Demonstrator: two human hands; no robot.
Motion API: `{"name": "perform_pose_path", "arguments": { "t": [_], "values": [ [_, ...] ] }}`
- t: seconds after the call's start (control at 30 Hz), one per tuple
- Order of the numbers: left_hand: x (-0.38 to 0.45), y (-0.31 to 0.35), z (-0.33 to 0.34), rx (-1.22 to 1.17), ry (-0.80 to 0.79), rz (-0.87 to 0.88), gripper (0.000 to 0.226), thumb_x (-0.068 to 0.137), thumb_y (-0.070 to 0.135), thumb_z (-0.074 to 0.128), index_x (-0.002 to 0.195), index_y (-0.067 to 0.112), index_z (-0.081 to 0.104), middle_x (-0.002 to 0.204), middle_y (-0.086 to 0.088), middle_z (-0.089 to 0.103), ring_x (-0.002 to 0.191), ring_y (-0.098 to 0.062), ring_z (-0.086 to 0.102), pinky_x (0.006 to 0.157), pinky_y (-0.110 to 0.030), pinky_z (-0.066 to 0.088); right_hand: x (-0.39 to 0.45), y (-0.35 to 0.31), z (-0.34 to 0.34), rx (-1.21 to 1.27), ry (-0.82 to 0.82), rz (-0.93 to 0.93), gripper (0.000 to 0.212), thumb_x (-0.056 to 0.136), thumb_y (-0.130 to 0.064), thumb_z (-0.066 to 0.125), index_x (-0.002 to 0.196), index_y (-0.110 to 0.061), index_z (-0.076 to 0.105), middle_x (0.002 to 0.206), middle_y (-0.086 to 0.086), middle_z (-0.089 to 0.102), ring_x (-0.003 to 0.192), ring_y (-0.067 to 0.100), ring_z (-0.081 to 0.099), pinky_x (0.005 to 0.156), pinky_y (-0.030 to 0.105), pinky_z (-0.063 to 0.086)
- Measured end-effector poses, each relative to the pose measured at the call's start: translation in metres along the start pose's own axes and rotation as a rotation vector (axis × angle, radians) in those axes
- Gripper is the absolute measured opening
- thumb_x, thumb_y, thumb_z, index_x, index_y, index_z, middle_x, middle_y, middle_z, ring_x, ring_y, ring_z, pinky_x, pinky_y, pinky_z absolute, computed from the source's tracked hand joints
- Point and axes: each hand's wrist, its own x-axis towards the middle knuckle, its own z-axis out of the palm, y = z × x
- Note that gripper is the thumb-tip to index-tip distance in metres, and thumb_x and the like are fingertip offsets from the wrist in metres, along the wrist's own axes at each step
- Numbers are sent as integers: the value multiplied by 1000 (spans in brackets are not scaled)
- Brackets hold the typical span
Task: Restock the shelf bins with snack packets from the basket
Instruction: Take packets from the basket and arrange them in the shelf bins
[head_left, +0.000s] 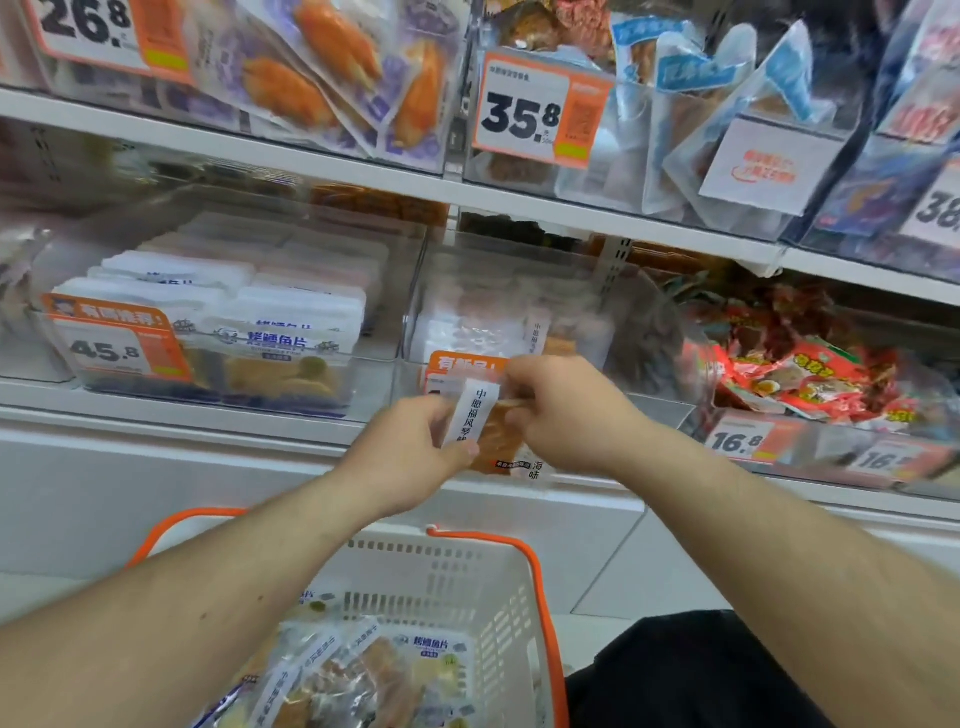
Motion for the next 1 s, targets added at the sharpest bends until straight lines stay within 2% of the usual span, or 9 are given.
{"name": "perform_pose_path", "arguments": {
  "t": [0.07,0.13,0.2,0.3,0.4,0.53,0.67,0.83,1.0],
  "values": [
    [11,15,5,64,28,74,29,88,22,71,117,30,67,101,13,71,94,-9,66,82,-25,49,2,11,-11,-8,38,19,6,88,-12,58,89,-17,57,91,-1,63,92,25,58,80,40,51],
    [23,25,8,126,67,164,33,87,27,70,120,31,64,100,14,66,97,-12,62,78,-25,45,5,20,-21,-15,67,43,8,89,-12,58,95,-15,62,96,1,65,96,24,58,83,40,51],
    [37,29,11,335,208,265,45,82,39,74,123,30,58,115,7,55,115,-20,51,90,-32,41,8,29,-33,-30,105,82,8,90,-14,58,95,-19,60,97,-1,64,97,25,59,83,39,52],
    [51,29,8,577,424,208,97,74,59,74,150,22,27,156,-9,13,144,-29,12,116,-43,13,13,46,-52,-80,233,119,8,90,-17,59,96,-22,58,101,2,65,98,29,60,84,43,53],
    [63,18,3,647,421,68,128,66,75,69,155,14,0,161,-13,-11,149,-31,-5,120,-47,1,21,66,-65,-164,384,99,15,88,-16,58,103,-17,62,104,7,68,96,32,60,80,43,52],
    [66,-2,3,712,346,-47,140,63,82,65,154,8,-11,164,-13,-4,150,-29,11,119,-44,14,39,91,-63,-281,336,174,20,87,-14,62,107,-18,61,107,5,62,89,25,53,73,36,45],
    [68,-4,7,736,402,-54,138,65,82,63,153,6,-11,164,-12,8,147,-27,22,117,-41,19,65,113,-45,-299,171,276,23,85,-18,67,108,-18,62,109,7,59,95,27,57,80,42,53],
    [69,-7,8,765,406,-56,137,65,85,59,153,8,-13,164,-11,8,147,-27,23,118,-40,18,94,126,-13,-294,72,326,12,83,-12,65,90,-21,61,99,6,64,83,27,60,72,38,54],
    [71,-9,9,776,416,-51,136,67,85,57,152,9,-16,164,-10,6,148,-25,20,119,-40,16,114,128,9,-299,52,323,15,89,-11,59,101,-19,65,99,5,66,87,28,63,79,42,58]
  ]
}}
